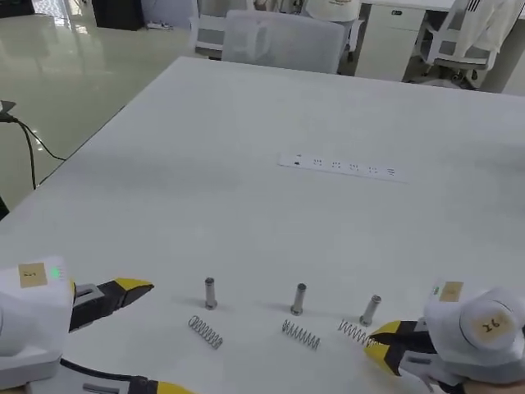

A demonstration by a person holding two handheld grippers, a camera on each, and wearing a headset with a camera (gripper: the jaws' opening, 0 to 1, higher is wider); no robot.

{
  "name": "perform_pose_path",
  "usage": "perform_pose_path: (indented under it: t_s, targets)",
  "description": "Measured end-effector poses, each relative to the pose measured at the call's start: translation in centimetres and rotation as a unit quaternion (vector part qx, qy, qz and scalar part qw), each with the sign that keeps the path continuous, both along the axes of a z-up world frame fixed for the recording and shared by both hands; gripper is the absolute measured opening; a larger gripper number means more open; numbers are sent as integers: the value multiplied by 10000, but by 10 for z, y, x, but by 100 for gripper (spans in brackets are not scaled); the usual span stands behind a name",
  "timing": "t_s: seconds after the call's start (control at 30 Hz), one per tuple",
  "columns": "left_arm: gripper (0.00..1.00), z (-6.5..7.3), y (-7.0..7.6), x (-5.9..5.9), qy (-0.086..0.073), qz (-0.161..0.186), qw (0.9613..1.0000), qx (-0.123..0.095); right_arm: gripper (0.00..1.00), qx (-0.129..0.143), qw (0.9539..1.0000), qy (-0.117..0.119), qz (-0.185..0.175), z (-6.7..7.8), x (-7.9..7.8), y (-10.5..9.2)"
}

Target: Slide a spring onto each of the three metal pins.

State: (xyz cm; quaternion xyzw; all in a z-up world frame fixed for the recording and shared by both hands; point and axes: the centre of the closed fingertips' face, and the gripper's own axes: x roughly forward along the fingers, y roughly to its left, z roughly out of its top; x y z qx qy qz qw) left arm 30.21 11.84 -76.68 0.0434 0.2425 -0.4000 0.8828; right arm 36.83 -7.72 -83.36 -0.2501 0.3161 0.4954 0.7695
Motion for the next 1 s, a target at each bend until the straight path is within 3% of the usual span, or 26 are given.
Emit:
perform_pose_path:
  t_s: [0.13,0.47,0.7,0.8,1.0]
  targets:
    - [87,0,-7,-1,42,-161,9999,-19,8,37,9994,-118,308,9,-8,3]
    - [81,2,-28,2,96,-538,9985,-34,8,-180,9946,-285,977,18,-29,9]
    - [74,-7,-46,7,215,-937,9954,20,8,-238,9919,-301,1215,19,-39,14]
    - [73,-8,-59,9,252,-1096,9936,-56,8,-281,9904,-317,1312,19,-42,16]
    - [67,-11,-82,10,235,-1450,9891,-67,8,-237,9892,-357,1403,23,-44,19]
